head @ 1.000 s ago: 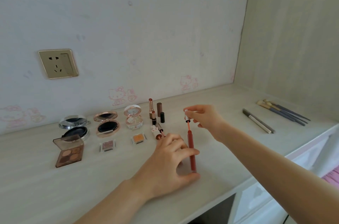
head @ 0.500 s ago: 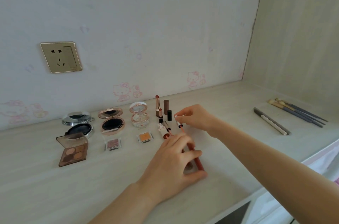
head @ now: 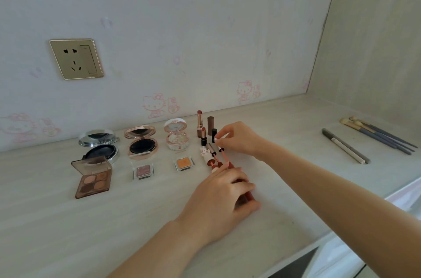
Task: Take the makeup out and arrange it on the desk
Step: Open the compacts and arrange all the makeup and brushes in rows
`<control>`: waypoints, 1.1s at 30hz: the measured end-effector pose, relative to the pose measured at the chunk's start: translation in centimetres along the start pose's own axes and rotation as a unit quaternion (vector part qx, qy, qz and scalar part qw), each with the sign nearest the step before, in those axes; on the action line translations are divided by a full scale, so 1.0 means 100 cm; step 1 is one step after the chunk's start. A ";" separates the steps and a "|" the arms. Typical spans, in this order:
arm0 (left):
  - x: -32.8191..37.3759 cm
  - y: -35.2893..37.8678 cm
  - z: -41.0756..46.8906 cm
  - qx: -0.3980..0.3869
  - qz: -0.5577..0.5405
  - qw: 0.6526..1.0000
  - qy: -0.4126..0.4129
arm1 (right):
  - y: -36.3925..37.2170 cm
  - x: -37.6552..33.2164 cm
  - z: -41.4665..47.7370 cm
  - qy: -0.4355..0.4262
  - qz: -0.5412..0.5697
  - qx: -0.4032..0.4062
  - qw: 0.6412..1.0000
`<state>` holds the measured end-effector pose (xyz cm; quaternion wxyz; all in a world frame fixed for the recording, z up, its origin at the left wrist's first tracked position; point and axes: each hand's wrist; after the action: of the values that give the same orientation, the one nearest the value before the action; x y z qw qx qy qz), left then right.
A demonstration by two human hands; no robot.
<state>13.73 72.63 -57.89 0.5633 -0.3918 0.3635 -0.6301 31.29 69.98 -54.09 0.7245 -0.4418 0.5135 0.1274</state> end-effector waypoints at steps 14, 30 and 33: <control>0.002 0.000 -0.002 0.017 0.000 1.000 0.013 | 0.000 0.007 0.003 -0.006 -0.044 0.007 0.999; 0.001 0.001 -0.003 0.020 0.020 1.000 0.000 | -0.004 0.009 -0.008 -0.017 -0.055 -0.002 0.998; 0.001 0.002 -0.003 0.019 0.019 1.000 0.001 | -0.008 0.007 -0.011 -0.017 -0.054 -0.002 0.998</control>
<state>13.54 72.55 -58.15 0.5819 -0.3733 0.3594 -0.6267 31.41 68.46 -54.42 0.7376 -0.4683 0.4767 0.0968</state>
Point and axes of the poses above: each hand's wrist, its own z-axis towards the middle knuckle, its own y-axis out of the palm, x = y × z, and after that the axes turned 12 degrees about z, right-handed
